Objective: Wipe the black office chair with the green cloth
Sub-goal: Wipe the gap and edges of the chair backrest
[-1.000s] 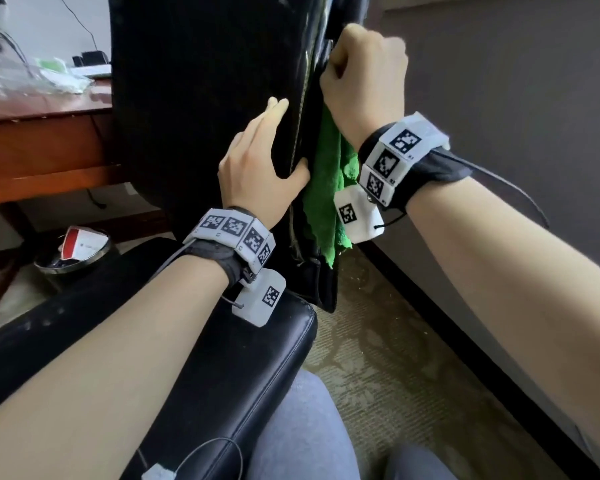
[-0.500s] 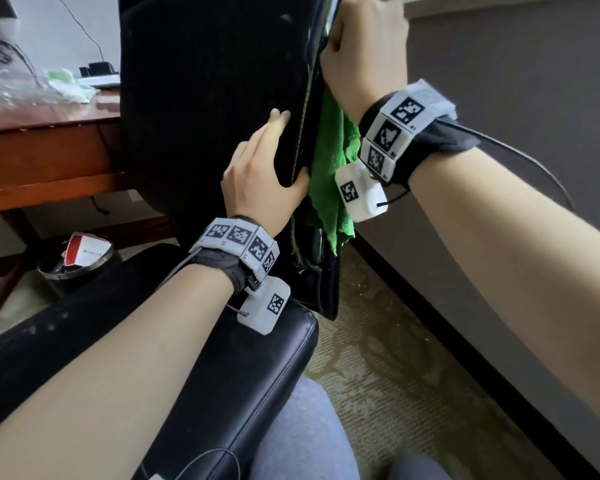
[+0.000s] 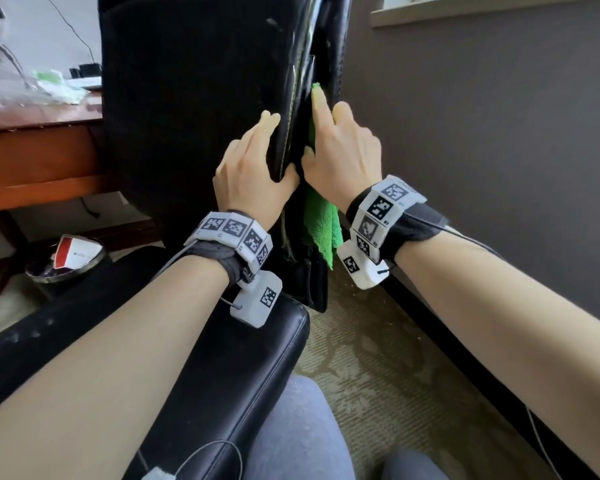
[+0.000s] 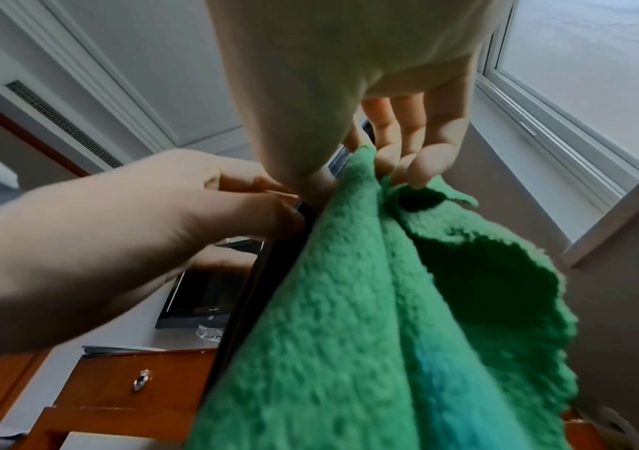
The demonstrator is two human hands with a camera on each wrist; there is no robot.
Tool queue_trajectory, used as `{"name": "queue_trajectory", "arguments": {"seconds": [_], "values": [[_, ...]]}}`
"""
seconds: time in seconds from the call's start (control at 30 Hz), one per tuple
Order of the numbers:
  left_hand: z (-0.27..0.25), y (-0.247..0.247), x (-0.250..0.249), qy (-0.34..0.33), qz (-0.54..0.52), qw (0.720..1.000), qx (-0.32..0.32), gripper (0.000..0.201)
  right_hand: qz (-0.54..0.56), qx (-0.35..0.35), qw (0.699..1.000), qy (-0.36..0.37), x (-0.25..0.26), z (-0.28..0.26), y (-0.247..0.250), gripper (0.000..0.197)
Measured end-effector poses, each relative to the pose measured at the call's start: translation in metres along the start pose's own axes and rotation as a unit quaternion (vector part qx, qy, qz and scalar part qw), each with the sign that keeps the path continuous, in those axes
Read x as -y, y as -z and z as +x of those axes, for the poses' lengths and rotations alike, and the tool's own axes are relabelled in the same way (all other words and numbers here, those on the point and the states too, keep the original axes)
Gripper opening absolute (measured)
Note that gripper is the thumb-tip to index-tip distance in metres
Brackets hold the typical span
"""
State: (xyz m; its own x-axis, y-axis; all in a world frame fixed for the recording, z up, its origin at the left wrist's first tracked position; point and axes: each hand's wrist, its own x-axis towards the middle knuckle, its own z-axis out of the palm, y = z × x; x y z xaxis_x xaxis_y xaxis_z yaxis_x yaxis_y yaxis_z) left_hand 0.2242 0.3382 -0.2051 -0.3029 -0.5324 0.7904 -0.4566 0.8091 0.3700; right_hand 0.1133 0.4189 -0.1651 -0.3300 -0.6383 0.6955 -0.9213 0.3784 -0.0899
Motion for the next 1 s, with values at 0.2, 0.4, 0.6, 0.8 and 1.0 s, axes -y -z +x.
{"name": "queue_trajectory", "arguments": {"seconds": [0.2,0.4,0.6,0.8,1.0], "values": [[0.0,0.002,-0.001,-0.014,0.01,1.0,-0.004,0.066,0.007,-0.06,0.998,0.033,-0.001,0.027,0.019,0.033],[-0.006,0.001,0.002,-0.03,0.001,0.999,-0.01,0.065,0.044,-0.08,0.995,0.038,-0.009,0.022,0.002,0.028],[-0.039,-0.013,0.018,-0.034,0.0,0.999,0.02,0.08,0.155,-0.061,0.986,0.031,-0.014,-0.044,-0.054,0.032],[-0.062,-0.023,0.027,-0.003,-0.007,0.999,0.043,0.088,0.22,-0.037,0.974,0.038,-0.025,-0.082,-0.075,0.043],[-0.062,-0.024,0.027,0.006,-0.026,0.999,0.039,0.088,0.222,-0.116,0.968,0.035,-0.024,-0.067,-0.08,0.034]]}}
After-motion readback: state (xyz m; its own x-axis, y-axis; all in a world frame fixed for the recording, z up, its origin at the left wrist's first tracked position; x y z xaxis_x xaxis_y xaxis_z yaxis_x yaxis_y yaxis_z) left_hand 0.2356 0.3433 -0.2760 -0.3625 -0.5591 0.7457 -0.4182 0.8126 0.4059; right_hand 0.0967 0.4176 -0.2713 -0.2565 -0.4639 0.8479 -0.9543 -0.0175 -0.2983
